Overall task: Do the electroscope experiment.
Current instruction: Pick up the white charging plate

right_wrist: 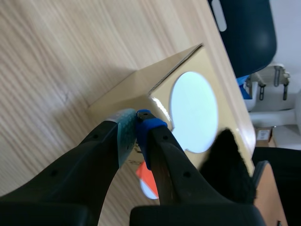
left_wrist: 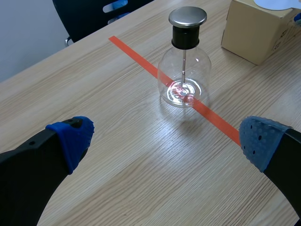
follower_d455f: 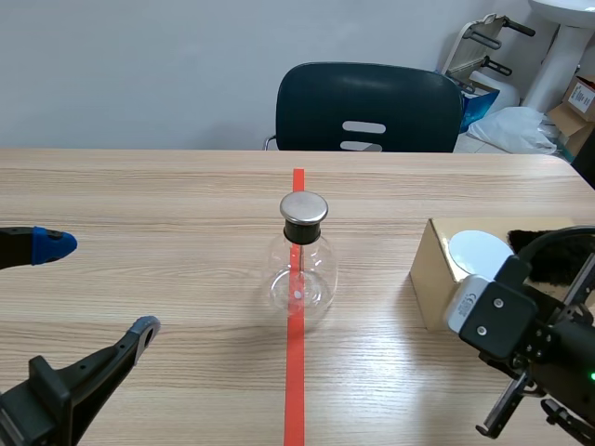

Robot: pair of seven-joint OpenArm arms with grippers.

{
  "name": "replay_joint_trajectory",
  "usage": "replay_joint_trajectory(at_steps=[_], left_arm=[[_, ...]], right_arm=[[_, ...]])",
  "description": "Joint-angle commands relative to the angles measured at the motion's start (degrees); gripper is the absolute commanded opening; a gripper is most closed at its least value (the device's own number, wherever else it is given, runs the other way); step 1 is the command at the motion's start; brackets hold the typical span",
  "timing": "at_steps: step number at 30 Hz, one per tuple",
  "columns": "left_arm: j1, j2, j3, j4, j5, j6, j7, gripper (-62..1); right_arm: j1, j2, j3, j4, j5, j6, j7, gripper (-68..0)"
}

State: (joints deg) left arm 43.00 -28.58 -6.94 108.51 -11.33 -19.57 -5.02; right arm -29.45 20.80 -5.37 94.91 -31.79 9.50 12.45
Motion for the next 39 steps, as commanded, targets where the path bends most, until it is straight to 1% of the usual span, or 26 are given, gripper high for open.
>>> replay_joint_trajectory(at_steps=[1,8,13,15,17,21,24,25,26,28,32,36,39], left_arm=[[0.0,0.2,-0.3,1.2,-0.2,0.1,-1.2,1.4],[0.0,0.1,-0.3,1.2,-0.2,0.1,-1.2,1.4],[0.0,0.1,-0.3,1.2,-0.2,0.1,-1.2,1.4],[0.0,0.1,-0.3,1.2,-0.2,0.1,-1.2,1.4],[0.0,0.1,-0.3,1.2,-0.2,0.1,-1.2,1.4],[0.0,0.1,-0.3,1.2,-0.2,0.1,-1.2,1.4],[0.0,0.1,-0.3,1.2,-0.2,0.1,-1.2,1.4],[0.0,0.1,-0.3,1.2,-0.2,0.1,-1.2,1.4],[0.2,0.1,-0.3,1.2,-0.2,0.1,-1.2,1.4],[0.2,-0.1,-0.3,1.2,-0.2,0.1,-1.2,1.4],[0.2,-0.1,-0.3,1.2,-0.1,0.1,-1.2,1.4],[0.2,-0.1,-0.3,1.2,-0.1,0.1,-1.2,1.4],[0.2,-0.1,-0.3,1.2,-0.1,0.1,-1.2,1.4]], right_arm=[[-0.1,0.8,0.7,3.9,0.6,-0.4,-0.2,-66.4],[-5.9,0.8,3.3,12.4,0.4,-0.4,-0.7,-66.4],[-11.5,0.8,5.8,16.8,-2.6,-0.5,-0.8,-66.4],[-14.0,0.8,6.9,17.9,-3.8,-1.2,-0.7,-66.4],[-16.6,0.8,8.0,18.5,-5.4,-2.6,-0.4,-66.4],[-21.1,0.8,9.6,18.6,-8.7,-6.9,2.2,-66.4],[-23.3,0.8,10.7,18.6,-10.0,-10.5,2.7,-62.7],[-23.8,0.8,11.0,18.5,-10.9,-11.3,2.6,-62.0],[-24.0,0.8,11.5,18.4,-11.8,-11.7,2.5,-62.0],[-24.0,0.8,12.4,18.3,-13.5,-11.7,2.0,-62.0],[-24.0,0.8,14.0,17.6,-15.0,-11.7,2.0,-62.1],[-24.0,0.8,14.4,14.8,-20.0,-11.6,2.6,-62.5],[-23.6,0.7,14.4,12.0,-22.7,-11.9,3.9,-62.4]])
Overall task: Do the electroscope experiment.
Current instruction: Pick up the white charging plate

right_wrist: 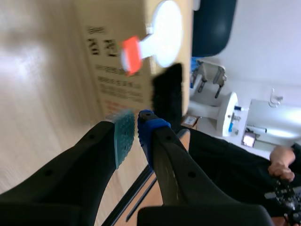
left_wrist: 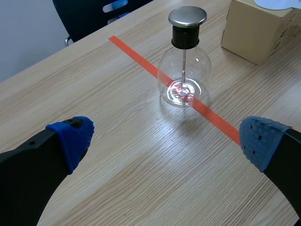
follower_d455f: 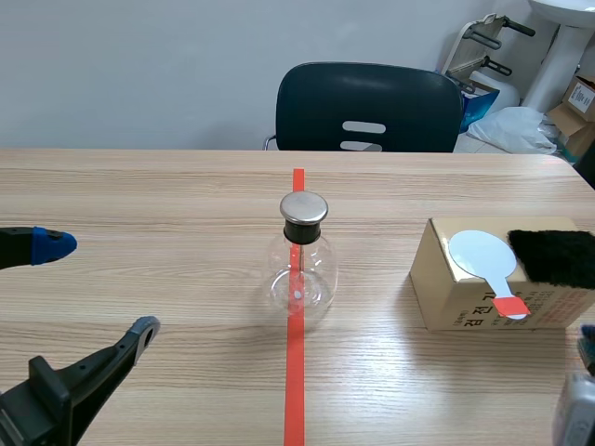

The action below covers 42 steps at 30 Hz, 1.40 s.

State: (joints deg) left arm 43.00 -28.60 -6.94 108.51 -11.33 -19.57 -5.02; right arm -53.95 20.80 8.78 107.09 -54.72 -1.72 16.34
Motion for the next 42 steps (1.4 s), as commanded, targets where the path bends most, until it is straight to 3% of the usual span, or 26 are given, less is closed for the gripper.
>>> replay_joint_trajectory(at_steps=[1,4,7,16,18,21,29,42], left_arm=[[0.2,0.0,-0.3,1.2,-0.1,0.1,-1.2,1.4],[0.2,0.0,-0.3,1.2,-0.1,0.1,-1.2,1.4],[0.2,0.0,-0.3,1.2,-0.1,0.1,-1.2,1.4],[0.2,0.0,-0.3,1.2,-0.1,0.1,-1.2,1.4],[0.2,0.0,-0.3,1.2,-0.1,0.1,-1.2,1.4],[0.2,0.0,-0.3,1.2,-0.1,0.1,-1.2,1.4],[0.2,0.0,-0.3,1.2,-0.1,0.1,-1.2,1.4],[0.2,0.0,-0.3,1.2,-0.2,0.1,-1.2,1.4]], right_arm=[[1.3,0.5,0.2,-1.2,0.0,-2.1,0.8,-62.4],[3.1,-1.0,0.2,-4.3,0.0,-8.9,3.3,-61.1],[5.7,-3.3,0.2,-7.1,-1.0,-14.2,4.6,-50.4],[13.4,-7.4,-1.7,-17.4,-9.3,-24.5,4.3,-12.4],[15.1,-8.0,-2.6,-20.2,-11.0,-27.2,4.1,-7.4],[17.8,-8.1,-4.2,-24.4,-12.9,-30.3,4.0,-5.3],[23.7,-8.1,-7.4,-31.4,-13.9,-30.9,4.7,-5.4],[27.4,-8.1,-8.2,-33.1,-13.9,-30.6,6.8,-5.5]])
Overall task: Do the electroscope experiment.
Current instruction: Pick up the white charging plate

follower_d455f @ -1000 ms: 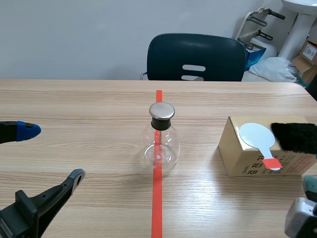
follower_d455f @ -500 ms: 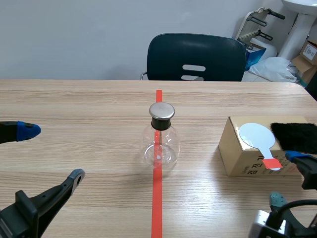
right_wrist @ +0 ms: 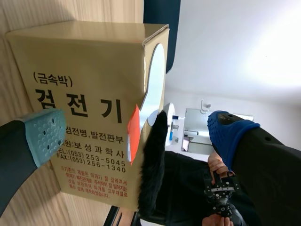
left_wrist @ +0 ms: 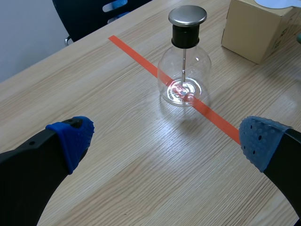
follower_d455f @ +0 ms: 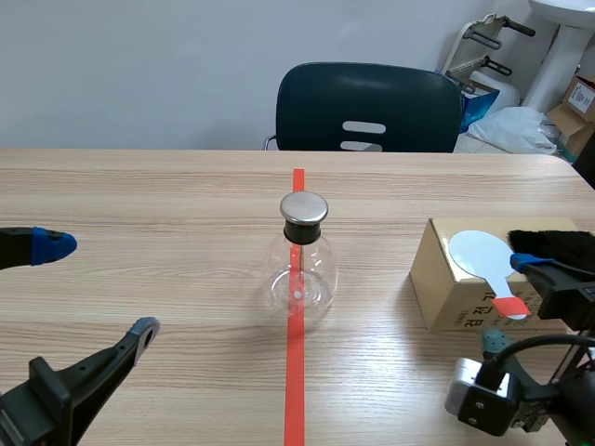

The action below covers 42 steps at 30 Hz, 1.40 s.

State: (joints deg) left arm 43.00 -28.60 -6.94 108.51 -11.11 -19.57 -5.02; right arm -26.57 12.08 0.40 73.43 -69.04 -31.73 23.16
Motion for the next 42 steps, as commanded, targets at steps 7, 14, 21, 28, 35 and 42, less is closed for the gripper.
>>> replay_joint_trajectory(at_steps=[7,14,21,28,35,42], left_arm=[[0.2,0.0,-0.3,1.2,-0.4,0.1,-1.2,1.4],[0.2,0.0,-0.3,1.2,-0.4,0.1,-1.2,1.4],[0.2,0.0,-0.3,1.2,-0.4,0.1,-1.2,1.4],[0.2,0.0,-0.3,1.2,-0.4,0.1,-1.2,1.4],[0.2,0.0,-0.3,1.2,-0.4,0.1,-1.2,1.4],[0.2,0.0,-0.3,1.2,-0.4,0.1,-1.2,1.4]], right_arm=[[0.0,0.6,0.3,0.5,0.4,-0.4,0.0,-30.2],[0.0,0.6,0.3,0.5,0.4,-0.4,-0.1,-42.7],[0.0,0.6,0.3,0.5,0.4,-0.4,-0.1,-54.9],[0.0,0.6,0.3,0.5,0.4,-0.4,-0.1,-66.5],[0.0,0.6,0.3,0.5,0.4,-0.4,-0.1,-66.5],[0.0,0.6,0.3,0.5,0.4,-0.5,-0.1,-66.5]])
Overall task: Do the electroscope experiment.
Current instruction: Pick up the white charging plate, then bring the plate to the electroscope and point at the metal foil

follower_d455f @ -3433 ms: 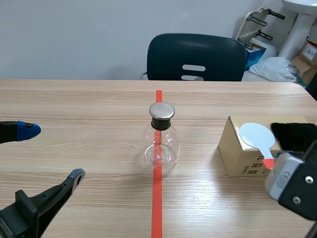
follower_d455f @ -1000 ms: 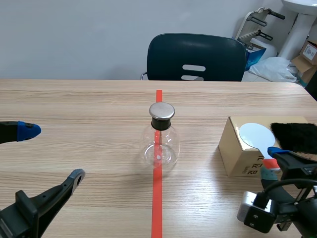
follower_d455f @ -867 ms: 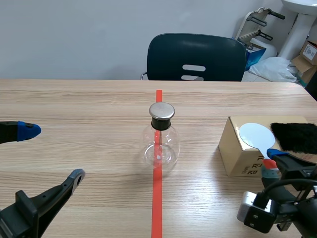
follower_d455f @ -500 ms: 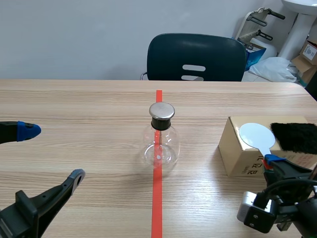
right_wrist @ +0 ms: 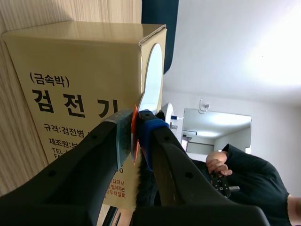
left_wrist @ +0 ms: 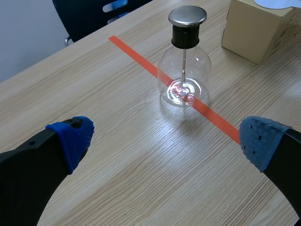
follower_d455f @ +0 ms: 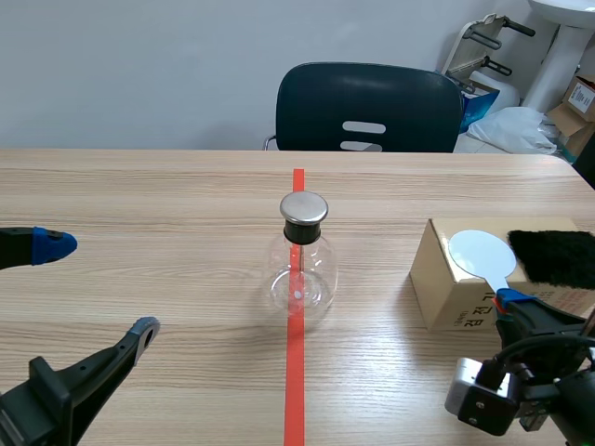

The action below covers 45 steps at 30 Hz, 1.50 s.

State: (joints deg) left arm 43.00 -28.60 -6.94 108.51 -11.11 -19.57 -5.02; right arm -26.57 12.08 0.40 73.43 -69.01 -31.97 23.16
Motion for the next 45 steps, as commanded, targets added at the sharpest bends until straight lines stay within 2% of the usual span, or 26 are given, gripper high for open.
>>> replay_joint_trajectory(at_steps=[1,5,9,20,33,37,38,40,45], left_arm=[[0.2,0.0,-0.3,1.2,-0.4,0.1,-1.2,1.4],[0.2,0.0,-0.3,1.2,-0.4,0.1,-1.2,1.4],[0.2,0.0,-0.3,1.2,-0.4,0.1,-1.2,1.4],[0.2,-0.5,-0.3,1.2,-0.4,0.1,-1.2,1.4],[0.2,-5.0,-0.3,1.1,-0.5,0.2,0.0,1.4],[0.2,-7.4,-0.3,0.5,-2.0,0.1,0.2,1.4],[0.2,-8.0,-0.3,0.1,-2.4,0.1,0.2,0.5],[0.2,-9.0,-0.5,-0.8,-3.5,0.1,0.1,-7.7],[-0.3,-11.4,-1.1,-3.7,-6.1,-0.4,0.0,-33.2]], right_arm=[[0.0,0.6,0.3,0.6,0.4,-0.5,-0.1,-66.4],[-0.1,0.6,0.3,0.8,0.5,-3.2,-0.1,-66.5],[-0.5,1.0,0.3,1.7,1.8,-4.1,-0.1,-66.4],[-7.1,3.2,0.5,13.0,6.7,-4.1,-1.0,-66.4],[-14.9,4.0,4.4,26.2,10.8,-4.1,-2.5,-66.4],[-16.5,4.0,5.8,29.1,12.1,-4.1,-2.7,-66.4],[-16.8,4.0,6.1,29.7,12.4,-4.1,-2.7,-66.4],[-17.3,4.0,6.7,30.6,13.0,-4.1,-2.9,-66.4],[-17.6,4.0,8.5,32.0,14.6,-4.1,-3.1,-66.4]])
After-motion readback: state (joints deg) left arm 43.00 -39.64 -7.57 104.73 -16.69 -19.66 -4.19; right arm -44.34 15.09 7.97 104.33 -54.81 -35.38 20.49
